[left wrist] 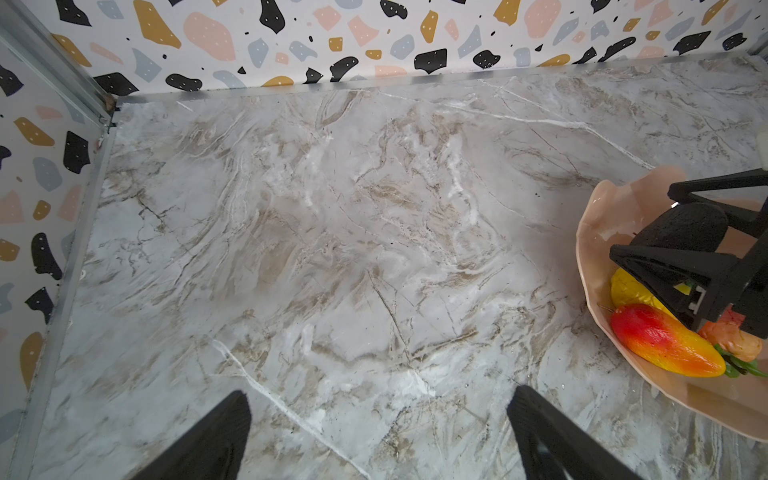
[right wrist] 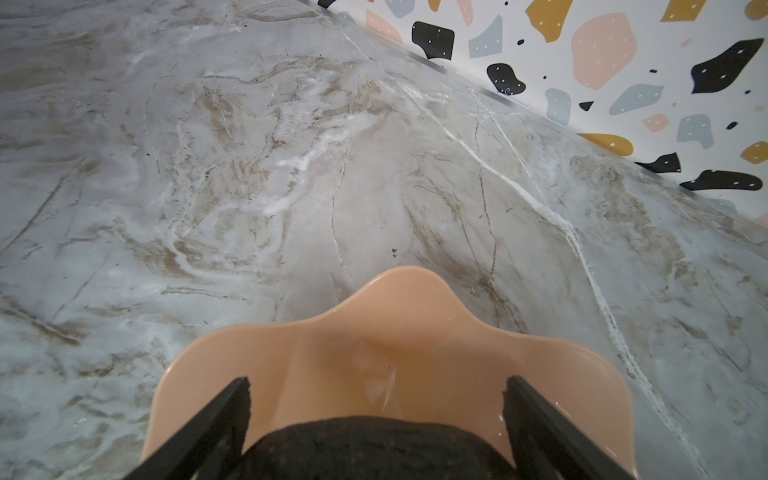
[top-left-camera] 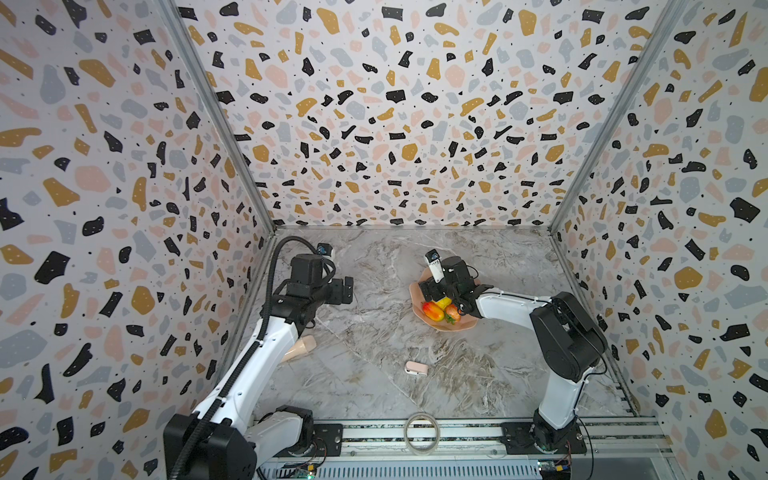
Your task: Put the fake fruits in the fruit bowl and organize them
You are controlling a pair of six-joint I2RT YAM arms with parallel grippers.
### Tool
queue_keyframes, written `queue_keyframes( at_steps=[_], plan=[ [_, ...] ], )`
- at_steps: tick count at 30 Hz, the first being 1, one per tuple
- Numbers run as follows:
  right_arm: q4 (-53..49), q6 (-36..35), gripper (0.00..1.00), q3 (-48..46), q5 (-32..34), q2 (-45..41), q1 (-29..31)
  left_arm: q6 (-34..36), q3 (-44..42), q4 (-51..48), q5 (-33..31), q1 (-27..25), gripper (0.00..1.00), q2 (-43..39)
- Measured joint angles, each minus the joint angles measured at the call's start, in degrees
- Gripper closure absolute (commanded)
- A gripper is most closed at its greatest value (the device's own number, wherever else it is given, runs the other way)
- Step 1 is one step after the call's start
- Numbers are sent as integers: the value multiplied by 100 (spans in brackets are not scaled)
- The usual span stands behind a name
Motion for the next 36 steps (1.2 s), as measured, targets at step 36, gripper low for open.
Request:
queue_keyframes(
  at_steps=[36],
  plan=[
    [619,282,1,-3773,1078,-5772,-1923,-990,-2752,3764,-1899,-35,0,-754]
  ],
)
